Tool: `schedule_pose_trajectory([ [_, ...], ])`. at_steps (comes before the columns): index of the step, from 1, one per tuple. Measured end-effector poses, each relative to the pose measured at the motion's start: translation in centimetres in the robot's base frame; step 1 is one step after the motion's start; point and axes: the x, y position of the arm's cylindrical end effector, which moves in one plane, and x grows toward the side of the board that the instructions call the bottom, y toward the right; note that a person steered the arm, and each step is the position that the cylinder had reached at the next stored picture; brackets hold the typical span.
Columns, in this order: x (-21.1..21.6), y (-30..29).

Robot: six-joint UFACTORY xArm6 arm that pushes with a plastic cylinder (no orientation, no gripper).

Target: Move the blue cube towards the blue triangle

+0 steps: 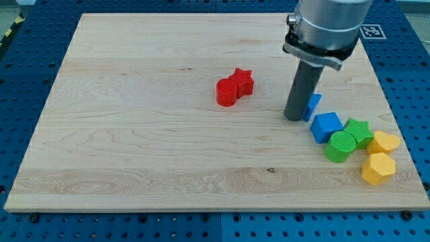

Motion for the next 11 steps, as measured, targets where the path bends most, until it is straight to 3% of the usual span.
schedule_pose_trajectory([
  [2,-5.4,3.6],
  [3,-1.9,3.6],
  [5,1.2,-5.1],
  [6,5.3,-3.2],
  [7,6.0,-0.3],
  [9,5.3,3.3],
  [10,0.8,3.3],
  [11,0.3,3.3],
])
